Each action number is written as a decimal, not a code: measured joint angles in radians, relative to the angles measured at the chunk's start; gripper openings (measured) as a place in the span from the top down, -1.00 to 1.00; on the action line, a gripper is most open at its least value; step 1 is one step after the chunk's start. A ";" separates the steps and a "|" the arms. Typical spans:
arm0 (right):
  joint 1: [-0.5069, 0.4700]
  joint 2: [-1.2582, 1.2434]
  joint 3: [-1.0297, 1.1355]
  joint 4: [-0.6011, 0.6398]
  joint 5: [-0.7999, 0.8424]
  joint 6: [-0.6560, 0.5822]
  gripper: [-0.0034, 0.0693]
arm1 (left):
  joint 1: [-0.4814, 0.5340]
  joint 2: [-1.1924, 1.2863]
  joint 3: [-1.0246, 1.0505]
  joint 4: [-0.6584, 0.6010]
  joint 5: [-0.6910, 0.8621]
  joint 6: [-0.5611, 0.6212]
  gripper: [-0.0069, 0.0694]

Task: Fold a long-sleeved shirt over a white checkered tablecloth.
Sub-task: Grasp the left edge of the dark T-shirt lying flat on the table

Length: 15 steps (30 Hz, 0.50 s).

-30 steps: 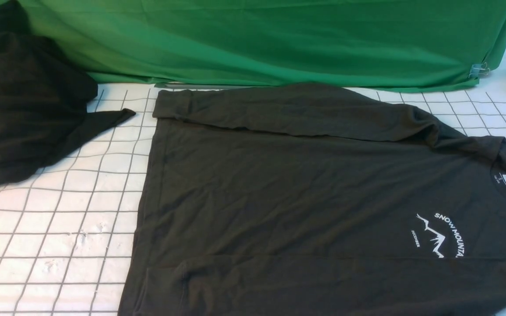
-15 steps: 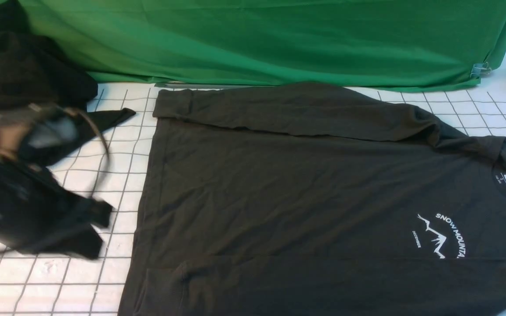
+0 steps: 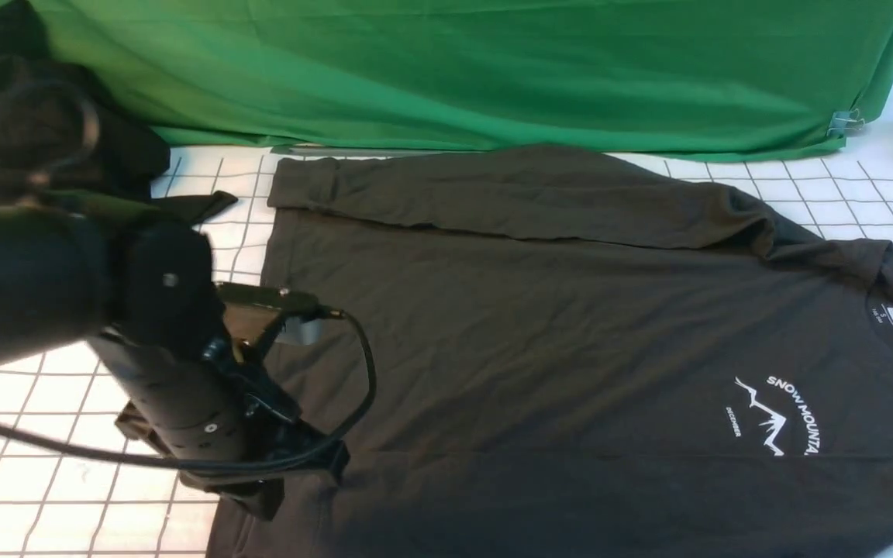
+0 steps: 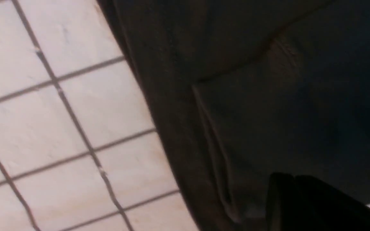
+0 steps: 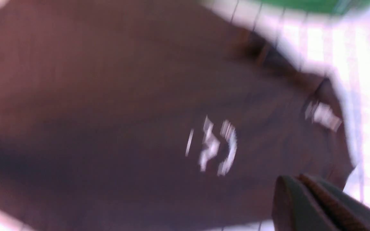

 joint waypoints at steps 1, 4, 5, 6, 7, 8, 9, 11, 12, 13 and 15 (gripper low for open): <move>0.023 0.038 -0.002 0.002 0.017 -0.010 0.88 | 0.000 0.022 -0.001 0.032 -0.020 -0.009 0.54; 0.059 0.075 0.014 0.011 0.001 -0.011 0.88 | 0.000 0.053 -0.002 0.085 -0.071 -0.030 0.26; 0.076 0.080 0.030 0.013 -0.028 0.000 0.88 | 0.000 0.068 -0.003 0.093 -0.102 -0.034 0.10; 0.076 0.080 0.030 0.014 -0.033 0.001 0.88 | 0.000 0.070 -0.003 0.093 -0.106 -0.033 0.08; 0.087 0.080 0.049 0.018 -0.069 0.007 0.88 | 0.000 0.088 -0.003 0.090 -0.137 -0.035 -0.10; 0.090 0.080 0.063 0.024 -0.094 0.011 0.88 | 0.000 0.101 -0.004 0.082 -0.150 -0.035 -0.21; 0.092 0.080 0.077 0.029 -0.113 0.016 0.88 | 0.000 0.115 -0.005 0.074 -0.158 -0.035 -0.31; 0.093 0.081 0.097 0.035 -0.130 0.023 0.88 | 0.000 0.139 -0.005 0.058 -0.161 -0.032 -0.42; 0.093 0.082 0.105 0.038 -0.135 0.024 0.88 | 0.000 0.153 -0.005 0.054 -0.161 -0.030 -0.45; 0.093 0.082 0.106 0.038 -0.136 0.024 0.88 | 0.000 0.155 -0.005 0.052 -0.159 -0.030 -0.45; 0.093 0.082 0.110 0.038 -0.138 0.024 0.88 | 0.000 0.158 -0.008 0.051 -0.154 -0.029 -0.43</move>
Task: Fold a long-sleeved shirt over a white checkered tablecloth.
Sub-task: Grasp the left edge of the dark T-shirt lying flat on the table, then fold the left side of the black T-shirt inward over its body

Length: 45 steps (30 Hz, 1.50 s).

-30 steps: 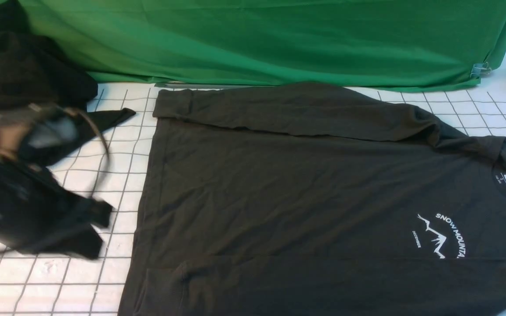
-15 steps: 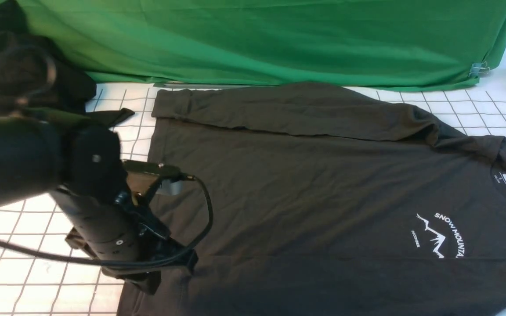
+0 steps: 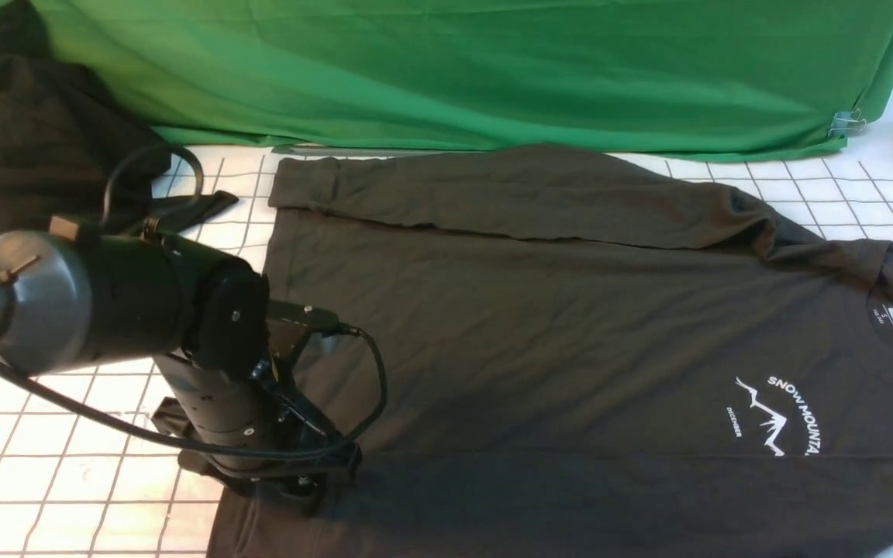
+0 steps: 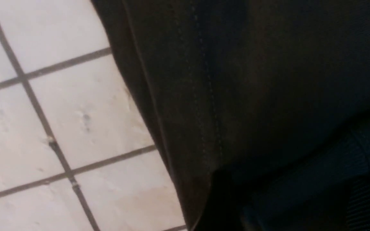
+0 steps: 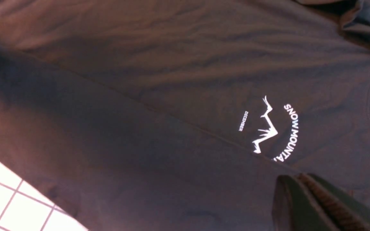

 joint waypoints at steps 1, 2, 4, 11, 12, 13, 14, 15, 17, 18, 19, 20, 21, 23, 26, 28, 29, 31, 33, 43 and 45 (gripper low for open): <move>0.000 0.000 0.000 0.000 -0.003 0.000 0.88 | 0.000 0.000 0.000 0.000 0.001 0.000 -0.36; 0.000 0.000 0.000 0.002 -0.006 0.000 0.88 | 0.000 0.000 0.000 0.000 0.004 0.000 -0.29; 0.000 0.000 0.000 0.004 -0.013 0.000 0.88 | 0.000 -0.004 0.000 0.000 0.009 0.000 -0.08; 0.000 0.000 0.000 0.004 -0.023 0.000 0.87 | 0.000 -0.088 -0.004 0.008 0.053 0.079 0.76; 0.000 0.000 0.000 0.004 -0.028 0.000 0.86 | 0.000 -0.100 -0.013 0.008 0.058 0.083 0.77; 0.000 0.000 0.000 0.004 -0.034 0.000 0.86 | 0.000 -0.116 -0.039 0.008 0.062 0.089 0.78; 0.000 0.000 0.000 0.004 -0.036 0.000 0.86 | 0.000 -0.119 -0.039 0.008 0.061 0.089 0.78; 0.000 0.000 0.000 0.004 -0.042 0.000 0.85 | 0.000 -0.134 -0.078 0.008 0.062 0.104 0.78; 0.000 0.000 0.000 0.004 -0.051 0.000 0.85 | 0.000 -0.143 -0.153 0.008 0.064 0.121 0.78; 0.000 0.000 0.000 0.004 -0.051 0.000 0.85 | 0.000 -0.143 -0.196 0.016 0.060 0.126 0.78; 0.000 0.000 0.000 0.004 -0.054 0.000 0.84 | 0.000 -0.138 -0.241 0.033 0.055 0.127 0.78; 0.000 0.000 0.000 0.004 -0.054 0.000 0.84 | 0.001 -0.129 -0.288 0.049 0.050 0.127 0.78; 0.000 0.000 0.000 0.004 -0.054 0.000 0.84 | 0.004 -0.119 -0.327 0.057 0.050 0.127 0.78; 0.000 0.000 0.000 0.004 -0.054 0.000 0.83 | 0.023 -0.082 -0.423 0.070 0.055 0.124 0.78; 0.000 0.000 0.000 0.004 -0.054 0.001 0.82 | 0.059 -0.016 -0.544 0.079 0.077 0.123 0.78; 0.000 0.000 0.000 0.005 -0.054 0.003 0.82 | 0.085 0.042 -0.607 0.082 0.089 0.123 0.78; 0.000 0.000 0.000 0.006 -0.054 0.003 0.82 | 0.090 0.060 -0.617 0.082 0.091 0.123 0.78; 0.000 0.000 0.000 0.007 -0.054 0.011 0.81 | 0.107 0.129 -0.660 0.085 0.103 0.128 0.78; 0.000 0.000 0.000 0.007 -0.054 0.019 0.80 | 0.110 0.187 -0.671 0.090 0.103 0.133 0.78; 0.000 0.000 0.000 0.009 -0.054 0.026 0.77 | 0.110 0.282 -0.674 0.165 0.098 0.112 0.45; 0.000 0.000 0.000 0.009 -0.054 0.026 0.76 | 0.110 0.282 -0.681 0.201 0.098 0.099 0.21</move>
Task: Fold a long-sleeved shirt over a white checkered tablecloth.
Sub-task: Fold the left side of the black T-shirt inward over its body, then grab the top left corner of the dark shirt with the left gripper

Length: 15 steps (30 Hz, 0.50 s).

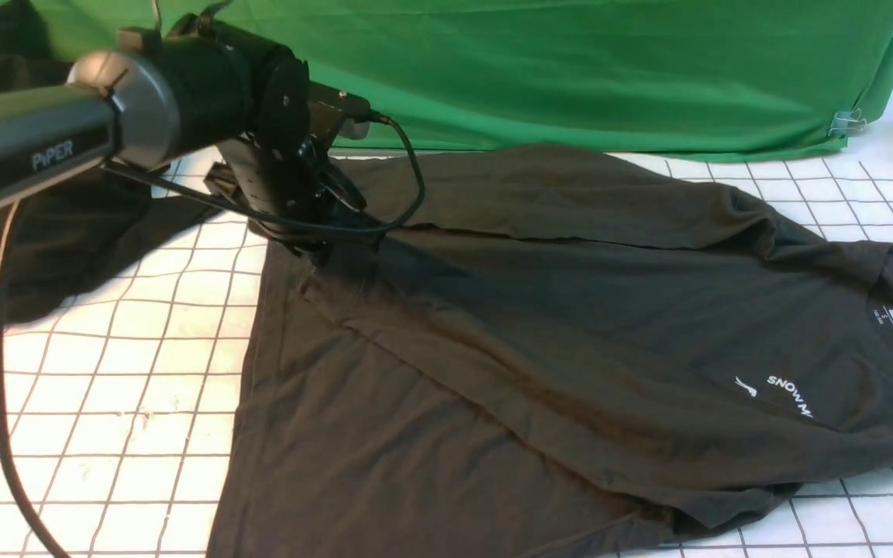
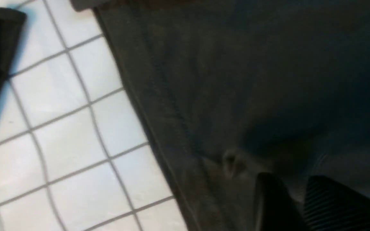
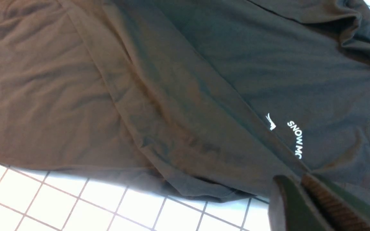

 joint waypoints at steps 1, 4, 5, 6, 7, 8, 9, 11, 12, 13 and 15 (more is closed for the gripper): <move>0.000 0.000 0.000 0.000 0.000 0.000 0.76 | 0.001 0.000 -0.013 0.023 0.004 -0.018 0.03; 0.000 0.000 0.000 0.001 0.000 0.001 0.75 | 0.009 0.000 -0.048 0.049 0.007 -0.080 -0.26; 0.000 0.000 0.000 0.001 0.000 0.001 0.74 | 0.020 0.000 -0.070 0.052 0.007 -0.120 -0.38; 0.000 0.000 0.000 0.001 0.000 0.001 0.74 | 0.034 0.002 -0.095 0.051 0.001 -0.151 -0.48; 0.000 0.000 0.000 0.001 0.000 0.001 0.73 | 0.055 0.008 -0.119 0.039 -0.006 -0.164 -0.53; 0.000 0.000 0.000 0.001 0.000 0.001 0.73 | 0.071 0.017 -0.145 0.028 -0.013 -0.172 -0.57; 0.000 0.000 0.000 0.002 0.000 0.001 0.73 | 0.088 0.024 -0.162 0.015 -0.019 -0.174 -0.58; 0.000 0.000 0.000 0.002 0.000 0.001 0.73 | 0.135 0.068 -0.228 -0.028 -0.045 -0.174 -0.61; 0.000 0.000 0.000 0.002 0.000 0.001 0.73 | 0.146 0.084 -0.251 -0.042 -0.055 -0.173 -0.61; 0.000 0.000 0.000 0.003 0.000 0.001 0.73 | 0.163 0.114 -0.281 -0.056 -0.068 -0.173 -0.61; 0.000 0.000 0.000 0.003 0.000 0.001 0.73 | 0.181 0.165 -0.322 -0.069 -0.083 -0.173 -0.62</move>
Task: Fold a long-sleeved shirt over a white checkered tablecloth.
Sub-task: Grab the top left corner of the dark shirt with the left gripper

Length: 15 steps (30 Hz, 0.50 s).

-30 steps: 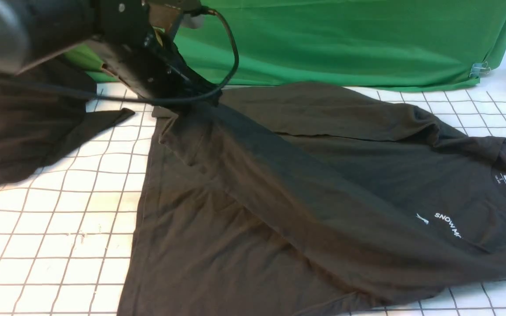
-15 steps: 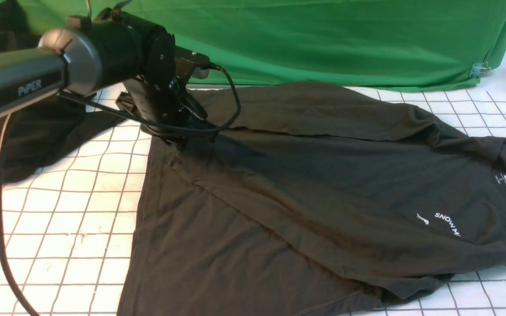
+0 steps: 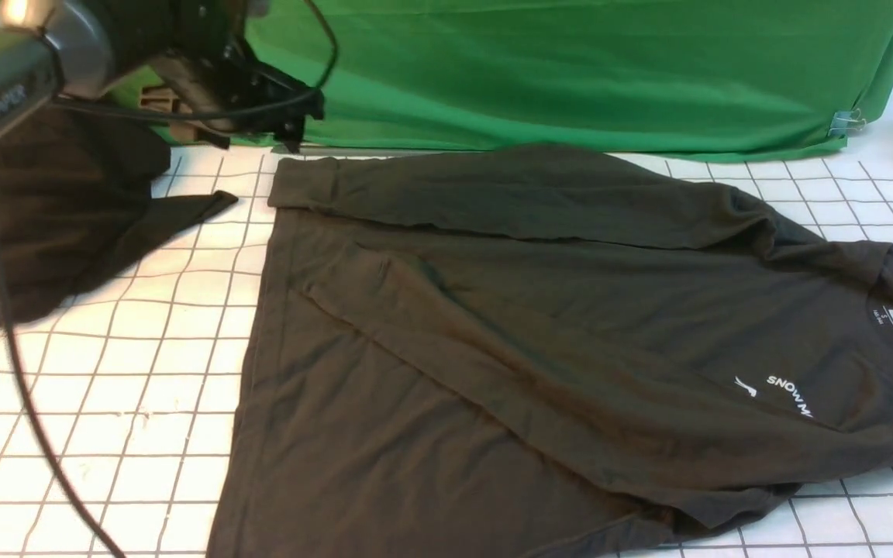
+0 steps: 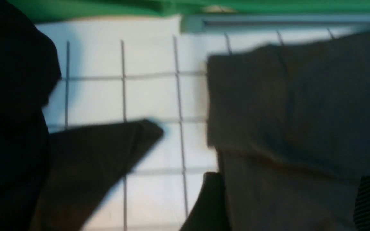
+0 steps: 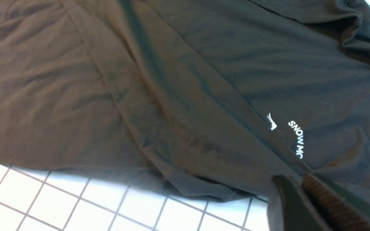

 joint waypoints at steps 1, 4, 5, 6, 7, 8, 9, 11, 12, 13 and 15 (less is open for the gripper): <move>0.000 0.000 0.000 0.001 0.004 0.000 0.73 | 0.017 0.058 -0.043 -0.009 -0.016 0.000 -0.62; 0.000 0.000 0.000 0.003 0.012 0.000 0.72 | 0.030 0.142 -0.105 -0.018 -0.048 -0.001 -0.62; 0.000 0.000 0.000 0.003 0.015 0.000 0.72 | 0.034 0.180 -0.127 -0.023 -0.057 -0.002 -0.62; 0.000 0.000 0.000 0.003 0.016 0.000 0.71 | 0.039 0.213 -0.156 -0.030 -0.068 -0.009 -0.62; 0.000 0.000 0.000 0.003 0.015 0.000 0.71 | 0.042 0.238 -0.170 -0.037 -0.075 -0.012 -0.62; 0.000 0.000 0.000 0.003 0.015 0.000 0.71 | 0.045 0.252 -0.183 -0.048 -0.078 -0.014 -0.62; 0.000 0.000 0.000 0.003 0.015 0.000 0.71 | 0.048 0.270 -0.193 -0.059 -0.083 -0.016 -0.62; 0.000 0.000 0.000 0.003 0.015 0.000 0.71 | 0.052 0.295 -0.210 -0.074 -0.085 -0.023 -0.62; 0.000 0.000 0.000 0.003 0.015 0.000 0.71 | 0.052 0.301 -0.214 -0.079 -0.085 -0.025 -0.59; 0.000 0.000 0.000 0.003 0.015 0.000 0.71 | 0.052 0.303 -0.214 -0.081 -0.086 -0.026 -0.55; 0.000 0.000 0.000 0.003 0.015 0.000 0.71 | 0.052 0.303 -0.217 -0.106 -0.088 -0.026 -0.41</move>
